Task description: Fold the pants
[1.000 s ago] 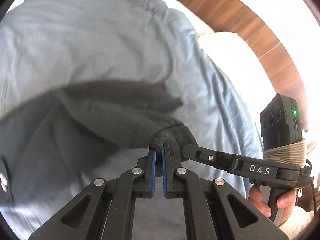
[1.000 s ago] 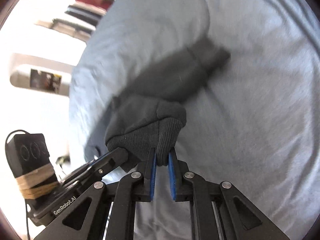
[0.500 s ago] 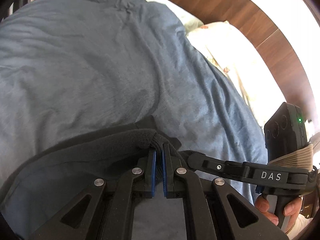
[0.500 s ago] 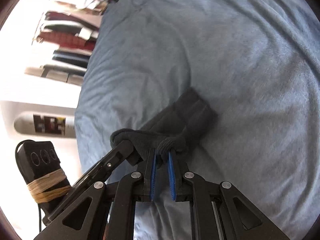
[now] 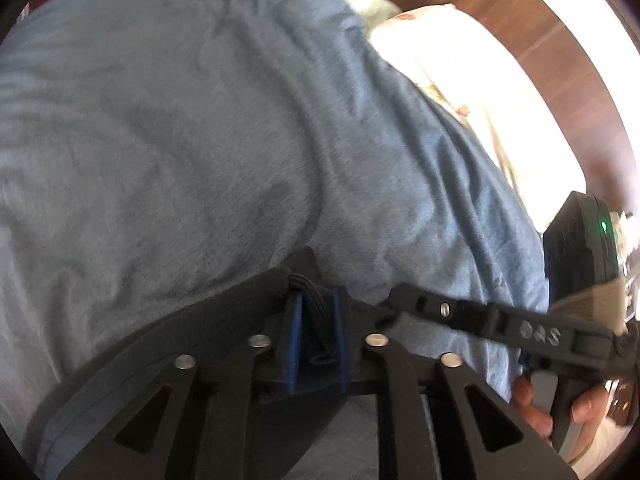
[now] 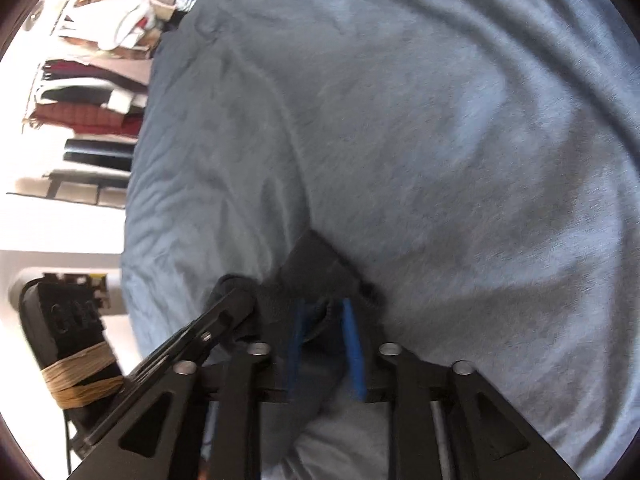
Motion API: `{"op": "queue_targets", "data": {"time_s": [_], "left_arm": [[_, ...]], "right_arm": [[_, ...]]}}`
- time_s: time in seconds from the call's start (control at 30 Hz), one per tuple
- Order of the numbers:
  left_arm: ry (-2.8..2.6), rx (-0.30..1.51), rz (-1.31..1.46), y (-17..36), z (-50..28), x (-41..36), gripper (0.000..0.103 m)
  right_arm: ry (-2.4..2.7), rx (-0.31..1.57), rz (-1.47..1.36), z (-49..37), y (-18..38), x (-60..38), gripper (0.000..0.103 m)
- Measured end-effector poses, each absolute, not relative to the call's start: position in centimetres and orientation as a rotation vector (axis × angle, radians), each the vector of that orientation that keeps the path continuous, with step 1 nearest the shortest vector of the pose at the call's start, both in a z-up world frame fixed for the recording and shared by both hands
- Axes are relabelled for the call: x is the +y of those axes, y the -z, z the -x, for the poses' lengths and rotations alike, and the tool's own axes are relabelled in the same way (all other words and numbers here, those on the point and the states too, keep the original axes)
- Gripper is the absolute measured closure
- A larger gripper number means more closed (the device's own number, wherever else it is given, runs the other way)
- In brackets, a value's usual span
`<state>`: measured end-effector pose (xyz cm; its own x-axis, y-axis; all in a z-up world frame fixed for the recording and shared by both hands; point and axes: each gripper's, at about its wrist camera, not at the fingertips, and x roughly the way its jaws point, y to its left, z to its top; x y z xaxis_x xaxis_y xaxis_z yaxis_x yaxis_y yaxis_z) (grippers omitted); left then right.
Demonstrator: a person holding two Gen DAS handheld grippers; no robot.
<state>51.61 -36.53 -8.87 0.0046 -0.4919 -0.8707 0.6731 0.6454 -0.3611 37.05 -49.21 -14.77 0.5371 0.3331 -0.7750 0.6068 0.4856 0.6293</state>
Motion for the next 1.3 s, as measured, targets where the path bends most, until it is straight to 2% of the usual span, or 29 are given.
{"op": "queue_targets", "data": {"time_s": [0.07, 0.27, 0.5, 0.8, 1.17, 1.23, 1.3], "left_arm": [[0.921, 1.191, -0.201, 7.1, -50.8, -35.8, 0.049], [0.906, 1.095, -0.22, 4.1, -50.1, -33.0, 0.048], [0.703, 1.132, -0.341, 6.5, -50.9, -26.2, 0.048], [0.646, 1.187, -0.46, 8.0, -52.2, -18.1, 0.048], [0.709, 1.319, -0.429, 11.5, -54.1, -14.9, 0.058], [0.715, 1.352, -0.424, 12.3, -54.2, -14.7, 0.065], [0.711, 1.368, -0.413, 12.9, -54.0, -14.4, 0.078]], "right_arm": [[0.263, 1.03, -1.017, -36.8, 13.6, -49.5, 0.069], [0.276, 1.027, -0.786, -37.5, 10.7, -49.5, 0.069], [0.218, 1.083, -0.639, -39.2, 10.4, -47.8, 0.06], [0.226, 1.106, -0.678, -39.0, 10.9, -40.4, 0.06], [0.109, 1.166, -0.6, -42.7, 11.9, -35.1, 0.06], [0.112, 1.172, -0.601, -42.9, 12.1, -34.8, 0.06], [0.112, 1.175, -0.594, -43.3, 12.2, -34.4, 0.06]]}}
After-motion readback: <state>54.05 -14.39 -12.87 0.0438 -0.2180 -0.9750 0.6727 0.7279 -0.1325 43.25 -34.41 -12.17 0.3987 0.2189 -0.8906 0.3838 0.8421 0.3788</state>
